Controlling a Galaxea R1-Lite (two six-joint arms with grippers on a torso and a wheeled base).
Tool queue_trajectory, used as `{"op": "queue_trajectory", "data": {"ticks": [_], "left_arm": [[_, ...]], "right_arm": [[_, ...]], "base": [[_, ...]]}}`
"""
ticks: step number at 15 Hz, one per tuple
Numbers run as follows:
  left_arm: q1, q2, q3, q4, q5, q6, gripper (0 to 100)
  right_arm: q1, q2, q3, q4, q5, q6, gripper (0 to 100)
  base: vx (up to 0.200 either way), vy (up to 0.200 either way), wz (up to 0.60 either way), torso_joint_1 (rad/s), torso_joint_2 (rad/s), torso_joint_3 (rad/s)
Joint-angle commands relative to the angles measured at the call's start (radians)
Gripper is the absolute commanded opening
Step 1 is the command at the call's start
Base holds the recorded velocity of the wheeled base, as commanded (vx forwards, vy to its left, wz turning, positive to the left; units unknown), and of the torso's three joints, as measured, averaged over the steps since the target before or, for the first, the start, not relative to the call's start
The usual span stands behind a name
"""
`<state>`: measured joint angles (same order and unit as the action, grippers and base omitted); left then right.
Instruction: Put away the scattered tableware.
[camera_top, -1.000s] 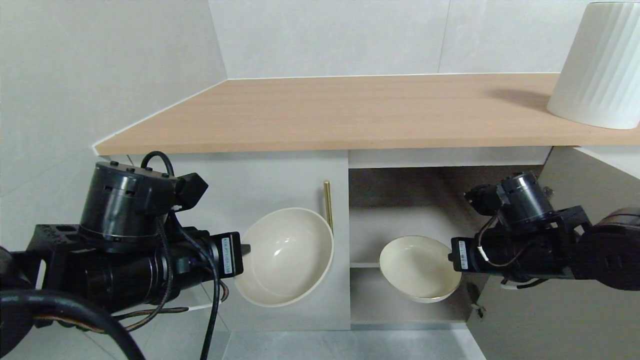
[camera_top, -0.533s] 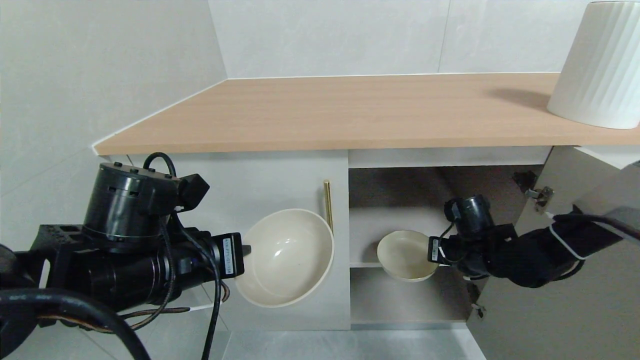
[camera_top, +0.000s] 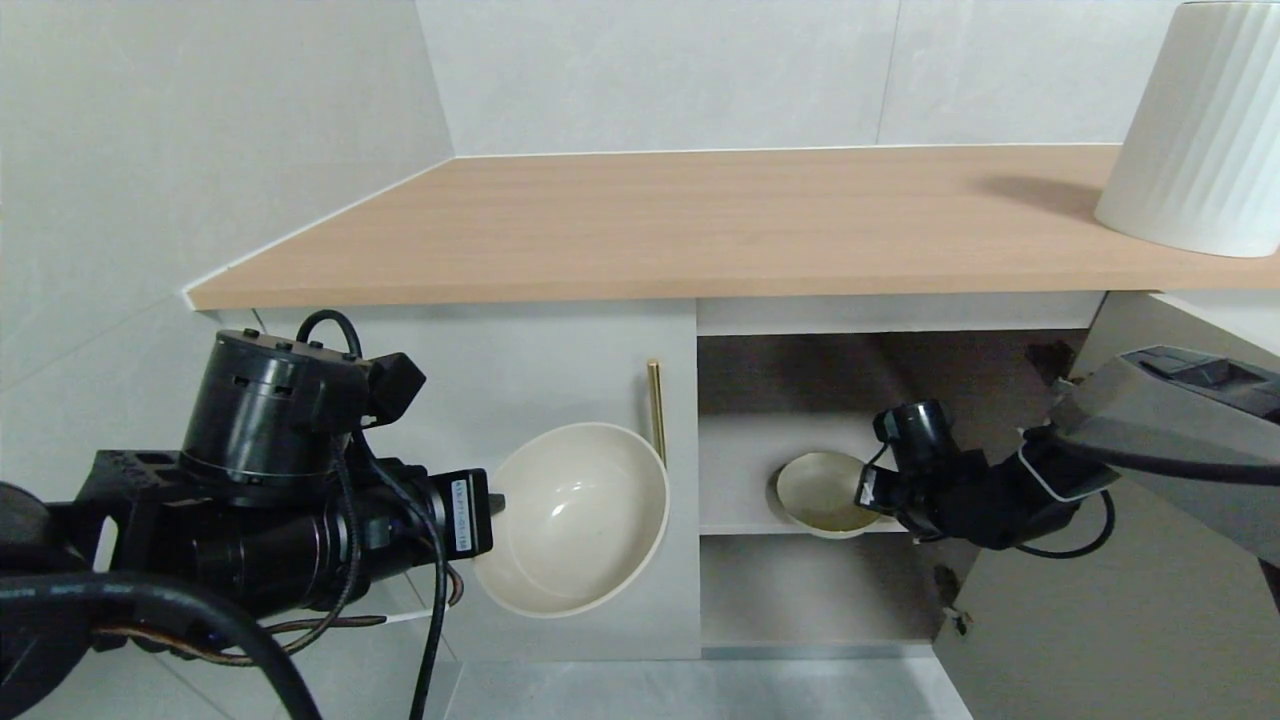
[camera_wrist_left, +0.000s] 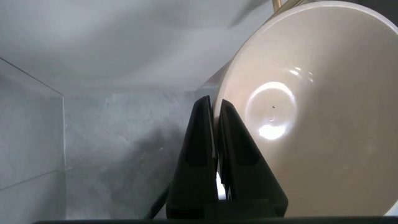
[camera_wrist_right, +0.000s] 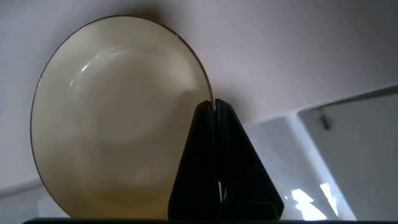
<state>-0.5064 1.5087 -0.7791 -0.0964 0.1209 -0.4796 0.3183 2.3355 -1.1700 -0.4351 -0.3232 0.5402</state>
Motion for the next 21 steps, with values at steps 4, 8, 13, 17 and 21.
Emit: {"op": "queue_trajectory", "data": {"ticks": [4, 8, 13, 17, 21], "left_arm": [[0.0, 0.002, 0.0, 0.0, 0.0, -0.001, 0], [0.0, 0.002, 0.0, 0.0, 0.002, -0.002, 0], [0.0, 0.002, 0.0, 0.0, 0.002, -0.002, 0], [0.0, 0.007, 0.0, 0.0, 0.002, -0.002, 0], [0.0, 0.01, -0.002, 0.0, 0.002, -0.002, 0]], "right_arm": [[-0.016, 0.065, -0.068, -0.001, -0.054, 0.02, 0], [-0.024, 0.094, -0.112, -0.013, -0.068, 0.017, 0], [-0.024, 0.105, -0.146, -0.013, -0.073, 0.023, 0], [-0.024, 0.114, -0.163, -0.013, -0.088, 0.023, 0], [-0.024, 0.087, -0.161, -0.014, -0.088, 0.053, 100]], "base": [[0.0, 0.0, 0.0, 0.0, 0.0, 0.0], [0.0, 0.0, 0.0, 0.0, 0.0, 0.0], [0.0, 0.0, 0.0, 0.0, 0.0, 0.0], [0.0, 0.0, 0.0, 0.0, 0.0, 0.0], [0.0, 0.0, 0.0, 0.0, 0.0, 0.0]]}}
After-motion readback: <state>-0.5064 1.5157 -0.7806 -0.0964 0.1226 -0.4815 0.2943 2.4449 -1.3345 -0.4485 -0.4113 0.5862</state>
